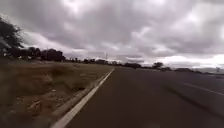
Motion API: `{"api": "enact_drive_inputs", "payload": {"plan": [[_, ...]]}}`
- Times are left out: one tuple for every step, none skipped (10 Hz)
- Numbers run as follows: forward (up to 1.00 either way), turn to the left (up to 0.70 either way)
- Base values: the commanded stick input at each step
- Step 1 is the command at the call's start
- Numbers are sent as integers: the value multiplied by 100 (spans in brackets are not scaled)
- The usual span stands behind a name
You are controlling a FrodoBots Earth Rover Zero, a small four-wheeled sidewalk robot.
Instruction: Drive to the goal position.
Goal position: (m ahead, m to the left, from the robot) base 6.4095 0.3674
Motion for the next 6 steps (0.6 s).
{"api": "enact_drive_inputs", "payload": {"plan": [[85,-10],[85,-10],[85,-6],[85,-11],[85,-11],[85,-2]]}}
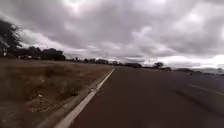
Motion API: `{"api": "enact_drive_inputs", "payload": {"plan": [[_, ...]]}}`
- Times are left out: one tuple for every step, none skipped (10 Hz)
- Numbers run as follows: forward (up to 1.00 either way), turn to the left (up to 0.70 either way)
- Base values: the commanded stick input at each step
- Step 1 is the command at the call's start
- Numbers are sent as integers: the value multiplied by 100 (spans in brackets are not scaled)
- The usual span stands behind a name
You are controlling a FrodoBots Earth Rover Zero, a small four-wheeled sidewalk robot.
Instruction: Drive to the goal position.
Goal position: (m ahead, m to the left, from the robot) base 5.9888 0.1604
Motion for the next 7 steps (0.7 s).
{"api": "enact_drive_inputs", "payload": {"plan": [[85,-9],[85,-20],[85,-7],[85,-25],[85,-9],[85,0],[85,-10]]}}
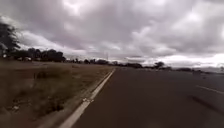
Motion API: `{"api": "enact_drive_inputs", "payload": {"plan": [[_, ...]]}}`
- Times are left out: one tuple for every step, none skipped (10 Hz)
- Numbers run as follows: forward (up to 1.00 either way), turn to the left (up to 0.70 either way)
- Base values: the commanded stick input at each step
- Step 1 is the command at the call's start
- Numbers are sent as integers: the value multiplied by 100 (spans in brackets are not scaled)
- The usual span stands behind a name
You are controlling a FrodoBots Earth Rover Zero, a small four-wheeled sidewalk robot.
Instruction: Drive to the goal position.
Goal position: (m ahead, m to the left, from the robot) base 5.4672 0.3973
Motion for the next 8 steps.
{"api": "enact_drive_inputs", "payload": {"plan": [[85,-15],[85,-4],[85,-21],[85,-23],[85,-7],[85,-16],[85,-3],[85,-17]]}}
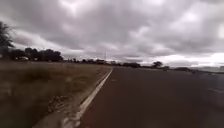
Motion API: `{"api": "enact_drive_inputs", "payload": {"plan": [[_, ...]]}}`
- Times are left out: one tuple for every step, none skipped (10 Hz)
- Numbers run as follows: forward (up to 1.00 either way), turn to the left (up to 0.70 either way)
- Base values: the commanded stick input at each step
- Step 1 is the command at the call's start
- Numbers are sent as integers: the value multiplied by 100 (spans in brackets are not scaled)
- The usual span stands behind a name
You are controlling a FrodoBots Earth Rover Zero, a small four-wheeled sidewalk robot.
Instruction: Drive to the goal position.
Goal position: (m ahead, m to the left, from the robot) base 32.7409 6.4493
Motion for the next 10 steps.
{"api": "enact_drive_inputs", "payload": {"plan": [[85,-23],[85,-21],[85,-7],[85,-22],[85,-2],[85,-14],[85,-7],[85,-11],[85,-20],[85,-8]]}}
